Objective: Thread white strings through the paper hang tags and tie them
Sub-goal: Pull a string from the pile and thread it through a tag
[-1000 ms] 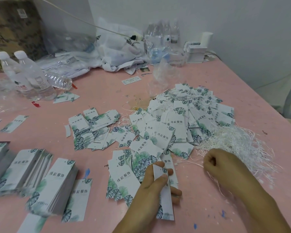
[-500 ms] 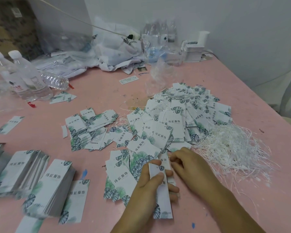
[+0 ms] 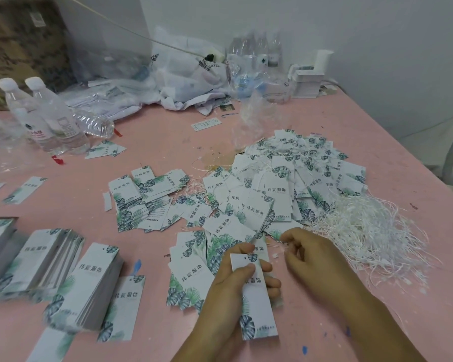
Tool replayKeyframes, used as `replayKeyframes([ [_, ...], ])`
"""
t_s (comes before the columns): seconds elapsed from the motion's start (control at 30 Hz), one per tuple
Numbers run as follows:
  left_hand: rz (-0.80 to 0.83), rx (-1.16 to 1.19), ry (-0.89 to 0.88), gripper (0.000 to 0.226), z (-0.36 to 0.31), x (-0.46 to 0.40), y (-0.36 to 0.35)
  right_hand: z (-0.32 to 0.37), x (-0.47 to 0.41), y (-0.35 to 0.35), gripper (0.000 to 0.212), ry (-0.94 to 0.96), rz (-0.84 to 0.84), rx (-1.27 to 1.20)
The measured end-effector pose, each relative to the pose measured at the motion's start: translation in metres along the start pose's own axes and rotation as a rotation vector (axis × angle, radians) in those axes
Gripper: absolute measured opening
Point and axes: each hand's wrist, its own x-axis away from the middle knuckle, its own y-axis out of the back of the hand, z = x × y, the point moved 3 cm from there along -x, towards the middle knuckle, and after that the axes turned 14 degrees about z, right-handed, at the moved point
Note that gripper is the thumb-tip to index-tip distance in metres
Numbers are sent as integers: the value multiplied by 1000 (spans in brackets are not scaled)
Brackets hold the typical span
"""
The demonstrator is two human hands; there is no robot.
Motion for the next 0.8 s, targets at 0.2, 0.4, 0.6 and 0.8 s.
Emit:
replayKeyframes([
  [0.2, -5, -8, 29, 17, 0, -1, -4, 8, -7, -8, 7, 12, 79, 147],
  [0.4, 32, -47, 70, 8, -3, 0, -8, 9, -4, -4, 14, 14, -16, -22],
  [0.6, 53, -86, 144, 32, -3, 1, -11, 43, 11, -4, 4, 300, -77, -563],
  [0.8, 30, 16, 126, 28, -6, 1, -8, 47, 15, -18, 10, 376, 153, -700],
])
